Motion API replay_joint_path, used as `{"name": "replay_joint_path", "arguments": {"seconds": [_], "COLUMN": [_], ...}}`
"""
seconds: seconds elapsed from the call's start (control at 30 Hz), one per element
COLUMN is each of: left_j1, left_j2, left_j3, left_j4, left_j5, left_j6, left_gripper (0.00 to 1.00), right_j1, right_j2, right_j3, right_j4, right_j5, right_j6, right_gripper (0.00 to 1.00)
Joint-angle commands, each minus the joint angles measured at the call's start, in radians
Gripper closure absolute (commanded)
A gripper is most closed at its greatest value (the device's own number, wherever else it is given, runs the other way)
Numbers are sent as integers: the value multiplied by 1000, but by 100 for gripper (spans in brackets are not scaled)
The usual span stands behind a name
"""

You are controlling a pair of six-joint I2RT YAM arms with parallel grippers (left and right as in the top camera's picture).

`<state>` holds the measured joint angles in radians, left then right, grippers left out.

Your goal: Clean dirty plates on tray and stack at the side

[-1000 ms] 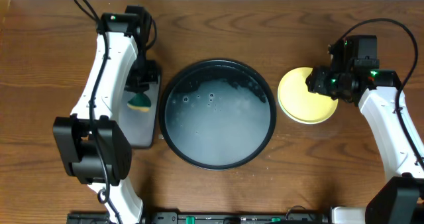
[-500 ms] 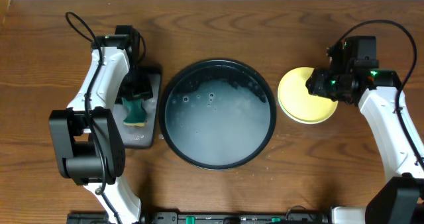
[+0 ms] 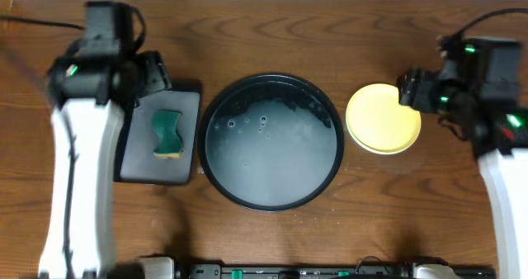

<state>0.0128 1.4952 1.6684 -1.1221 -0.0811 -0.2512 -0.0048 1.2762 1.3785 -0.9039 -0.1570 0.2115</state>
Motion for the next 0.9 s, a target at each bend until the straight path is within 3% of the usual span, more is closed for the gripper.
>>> {"name": "replay_joint_path", "arguments": {"seconds": [0.0,0.1,0.23,0.7,0.87], "left_j1": [1,1,1,1,1], "left_j2": [-65,-112,-131,-130,-130], "left_j3": [3,3,3,3,3], "left_j4": [-5,-5,-5,-5,-5], "left_j5": [2,3,3,3,2], "left_j6": [-27,-27,-27,-27,-27], "left_gripper": [25,25,24,24,24], "right_j1": [6,6,6,25,25], "right_j2": [-132,-224,-319,-446,-608], "right_j3": [36,36,36,11,-171], "right_j4": [93,198,204,201,222], "right_j5": [6,-11,-108,-56,158], "right_j6": [35,178,416,416,393], "right_gripper": [1,1,1,1,1]}}
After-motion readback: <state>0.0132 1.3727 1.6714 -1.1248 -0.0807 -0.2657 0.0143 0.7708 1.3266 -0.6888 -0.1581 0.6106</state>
